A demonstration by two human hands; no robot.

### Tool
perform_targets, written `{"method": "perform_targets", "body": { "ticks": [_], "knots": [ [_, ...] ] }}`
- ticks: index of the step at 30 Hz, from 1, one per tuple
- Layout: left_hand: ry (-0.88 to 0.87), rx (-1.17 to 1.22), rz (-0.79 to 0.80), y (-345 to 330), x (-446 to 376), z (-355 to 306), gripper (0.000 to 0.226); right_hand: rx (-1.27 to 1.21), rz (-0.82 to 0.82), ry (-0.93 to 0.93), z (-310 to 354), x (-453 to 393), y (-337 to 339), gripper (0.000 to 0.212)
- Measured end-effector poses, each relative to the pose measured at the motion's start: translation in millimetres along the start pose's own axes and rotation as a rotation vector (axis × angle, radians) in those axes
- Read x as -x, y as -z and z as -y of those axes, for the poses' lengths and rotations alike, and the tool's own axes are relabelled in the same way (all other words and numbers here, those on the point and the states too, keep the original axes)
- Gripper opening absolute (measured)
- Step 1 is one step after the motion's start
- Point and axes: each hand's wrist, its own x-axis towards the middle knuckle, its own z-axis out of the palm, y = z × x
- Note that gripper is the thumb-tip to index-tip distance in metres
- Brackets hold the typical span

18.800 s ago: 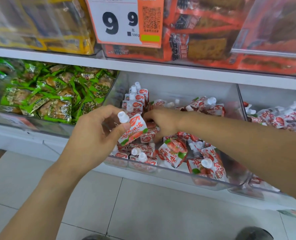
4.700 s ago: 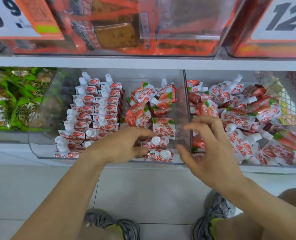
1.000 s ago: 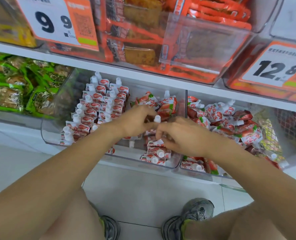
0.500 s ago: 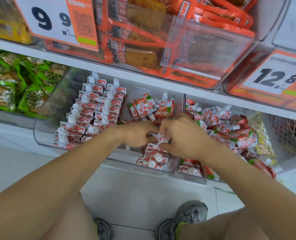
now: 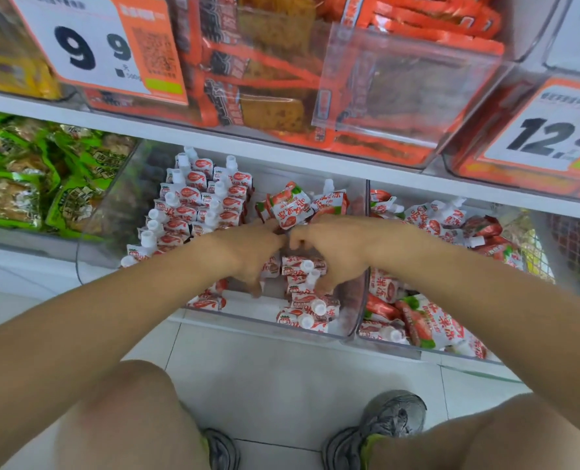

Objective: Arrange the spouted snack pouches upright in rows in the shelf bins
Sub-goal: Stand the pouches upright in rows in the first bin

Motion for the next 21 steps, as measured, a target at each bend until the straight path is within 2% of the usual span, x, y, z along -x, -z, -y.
{"method": "perform_targets", "body": {
  "ticks": [1, 3, 5, 8, 10, 13, 14, 16, 19, 21],
  "knots": [
    [0.011, -0.05, 0.02, -0.1, -2.5, -0.7, 0.105, -0.025, 0.033, 0.013, -0.4, -2.3, 1.7, 0.069],
    [0.008, -0.065, 0.022, -0.9, -7.1, 2.9, 0.106, -0.046, 0.073, 0.039, -0.7, -4.3, 3.4, 0.066],
    [-0.028, 0.042, -0.016, -1.3, -8.6, 8.8, 0.098, -0.077, 0.087, 0.035, -3.2, -3.5, 5.1, 0.059],
    [-0.014, 0.246, -0.069, 5.5, -1.7, 12.8, 0.074, -0.068, 0.09, 0.026, -5.9, -0.5, 3.6, 0.052],
    [0.022, 0.293, -0.079, 11.1, 3.5, 13.2, 0.057, -0.04, 0.095, 0.022, -5.3, -0.3, 2.5, 0.05],
    [-0.04, 0.185, -0.145, 3.6, 9.4, 8.9, 0.029, -0.035, 0.12, 0.014, -4.1, -2.9, 4.6, 0.051],
    [-0.06, 0.119, -0.173, -4.2, 10.7, 5.9, 0.026, -0.039, 0.133, 0.011, -3.7, -4.4, 5.5, 0.051],
    [-0.062, -0.036, -0.177, -17.6, 15.5, -4.6, 0.036, -0.045, 0.143, -0.002, -3.6, -6.9, 7.3, 0.052],
    [-0.021, -0.212, -0.179, -25.9, 14.4, -10.4, 0.065, -0.046, 0.167, 0.001, -2.7, -9.4, 8.9, 0.05],
    [-0.021, -0.226, -0.322, -23.1, 8.5, -3.9, 0.057, -0.041, 0.176, 0.007, -2.2, -8.4, 9.3, 0.049]
  ]
}}
